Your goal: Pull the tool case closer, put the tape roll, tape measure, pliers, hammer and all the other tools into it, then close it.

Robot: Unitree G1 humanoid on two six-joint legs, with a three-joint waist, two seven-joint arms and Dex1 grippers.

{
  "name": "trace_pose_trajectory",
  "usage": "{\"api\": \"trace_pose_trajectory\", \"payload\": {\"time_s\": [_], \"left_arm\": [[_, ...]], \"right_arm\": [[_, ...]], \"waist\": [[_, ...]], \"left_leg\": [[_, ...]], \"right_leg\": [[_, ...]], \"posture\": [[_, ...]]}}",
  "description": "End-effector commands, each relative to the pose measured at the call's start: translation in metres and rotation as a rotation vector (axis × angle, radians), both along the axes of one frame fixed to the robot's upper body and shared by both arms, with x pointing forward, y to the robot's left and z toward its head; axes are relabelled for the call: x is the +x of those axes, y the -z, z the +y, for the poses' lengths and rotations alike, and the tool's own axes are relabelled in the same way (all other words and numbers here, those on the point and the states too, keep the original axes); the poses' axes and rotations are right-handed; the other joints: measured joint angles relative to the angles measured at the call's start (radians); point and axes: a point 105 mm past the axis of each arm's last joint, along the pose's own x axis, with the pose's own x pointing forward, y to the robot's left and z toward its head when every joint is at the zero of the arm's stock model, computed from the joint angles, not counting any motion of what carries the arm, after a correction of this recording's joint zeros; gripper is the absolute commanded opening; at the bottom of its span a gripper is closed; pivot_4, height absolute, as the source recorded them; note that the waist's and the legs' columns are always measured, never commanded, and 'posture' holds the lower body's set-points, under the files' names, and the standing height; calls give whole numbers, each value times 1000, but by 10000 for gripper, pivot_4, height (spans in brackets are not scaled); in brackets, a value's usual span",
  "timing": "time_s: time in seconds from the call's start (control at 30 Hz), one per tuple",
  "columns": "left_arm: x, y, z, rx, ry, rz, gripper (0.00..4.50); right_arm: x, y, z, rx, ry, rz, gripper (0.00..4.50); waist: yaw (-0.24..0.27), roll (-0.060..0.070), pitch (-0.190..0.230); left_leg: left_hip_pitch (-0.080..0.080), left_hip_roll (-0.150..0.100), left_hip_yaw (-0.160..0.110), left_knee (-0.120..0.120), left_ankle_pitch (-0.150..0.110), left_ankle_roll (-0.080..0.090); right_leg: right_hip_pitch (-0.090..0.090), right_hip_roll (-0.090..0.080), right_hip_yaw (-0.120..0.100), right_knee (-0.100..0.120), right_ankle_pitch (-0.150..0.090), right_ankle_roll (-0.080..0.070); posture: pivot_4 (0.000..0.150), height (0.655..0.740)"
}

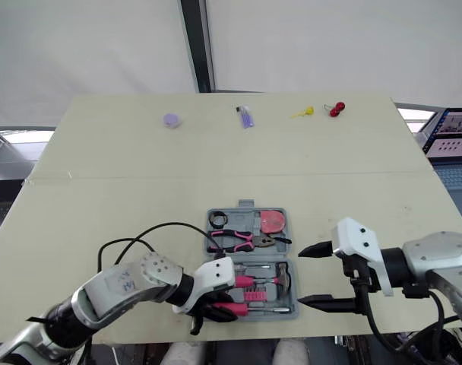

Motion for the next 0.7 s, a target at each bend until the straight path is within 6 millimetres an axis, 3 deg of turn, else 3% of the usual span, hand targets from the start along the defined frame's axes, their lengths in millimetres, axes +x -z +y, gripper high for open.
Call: {"api": "trace_pose_trajectory", "payload": {"time_s": [0.03, 0.6, 0.7], "left_arm": [[-1, -3, -5, -21, 22, -22, 7040], [1, -2, -6, -21, 35, -34, 7040], [1, -2, -6, -21, 41, -35, 20791]], "right_arm": [[0, -7, 2, 9, -7, -45, 45000], [1, -7, 2, 12, -1, -48, 45000], [2, -7, 2, 12, 0, -49, 45000]], "waist": [[0, 0, 0], [0, 0, 0], [0, 0, 0]], "left_leg": [[0, 0, 0, 0, 0, 0], [0, 0, 0, 0, 0, 0], [0, 0, 0, 0, 0, 0]], "right_leg": [[0, 0, 0, 0, 0, 0], [0, 0, 0, 0, 0, 0], [0, 0, 0, 0, 0, 0]], "posture": [[1500, 7400], [1500, 7400], [1500, 7400]]}}
